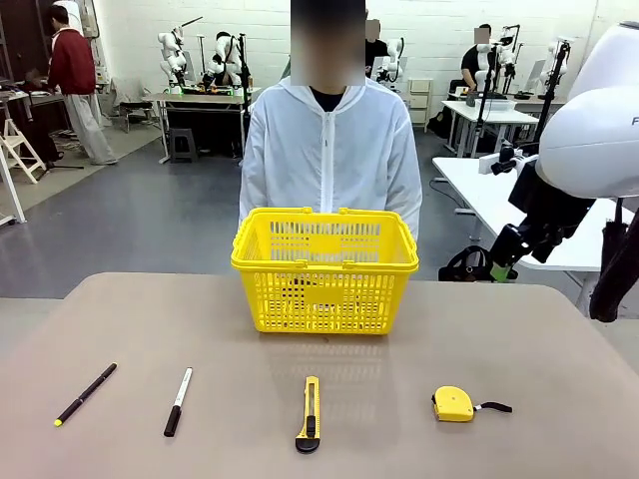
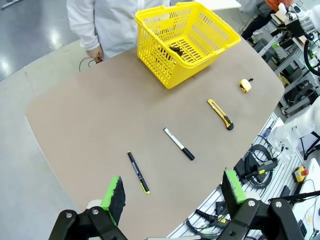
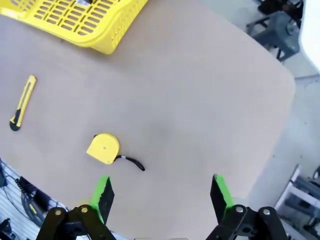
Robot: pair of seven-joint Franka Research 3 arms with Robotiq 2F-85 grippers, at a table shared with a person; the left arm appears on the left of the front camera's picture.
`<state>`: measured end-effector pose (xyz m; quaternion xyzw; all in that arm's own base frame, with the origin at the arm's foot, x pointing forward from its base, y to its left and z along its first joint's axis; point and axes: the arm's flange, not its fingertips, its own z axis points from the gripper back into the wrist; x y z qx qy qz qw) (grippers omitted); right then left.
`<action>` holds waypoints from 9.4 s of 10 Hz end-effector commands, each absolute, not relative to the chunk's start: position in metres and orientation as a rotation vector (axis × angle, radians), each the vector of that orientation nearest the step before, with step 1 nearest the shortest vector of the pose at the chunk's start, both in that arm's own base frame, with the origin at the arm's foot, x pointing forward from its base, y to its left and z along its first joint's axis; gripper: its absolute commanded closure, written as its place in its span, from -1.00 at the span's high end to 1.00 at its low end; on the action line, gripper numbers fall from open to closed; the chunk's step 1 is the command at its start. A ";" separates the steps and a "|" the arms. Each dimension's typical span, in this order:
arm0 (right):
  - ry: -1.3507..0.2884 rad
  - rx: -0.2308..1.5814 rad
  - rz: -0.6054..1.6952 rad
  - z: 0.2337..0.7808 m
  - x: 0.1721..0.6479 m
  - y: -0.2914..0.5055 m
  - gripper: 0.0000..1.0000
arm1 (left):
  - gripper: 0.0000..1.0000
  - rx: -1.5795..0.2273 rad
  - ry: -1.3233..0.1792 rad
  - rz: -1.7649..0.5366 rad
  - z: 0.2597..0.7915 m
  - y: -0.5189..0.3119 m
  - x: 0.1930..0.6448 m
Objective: Place the items the person wants into the basket.
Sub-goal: Pick up the item the person points to and place it in the Market Basket.
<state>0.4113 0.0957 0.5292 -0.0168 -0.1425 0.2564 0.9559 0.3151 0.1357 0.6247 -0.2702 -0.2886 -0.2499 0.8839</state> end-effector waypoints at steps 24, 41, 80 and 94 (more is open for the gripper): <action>-0.737 0.308 0.668 0.611 0.238 -0.102 1.00 | 1.00 -0.573 -0.618 -0.538 0.625 0.137 0.315; -0.737 0.308 0.668 0.611 0.238 -0.102 1.00 | 1.00 -0.562 -0.601 -0.523 0.625 0.136 0.315; -0.737 0.308 0.668 0.611 0.238 -0.102 1.00 | 1.00 -0.009 -0.007 -0.037 0.312 -0.188 0.392; -0.737 0.308 0.668 0.611 0.238 -0.102 1.00 | -1.00 0.031 0.031 -0.087 0.317 -0.184 0.392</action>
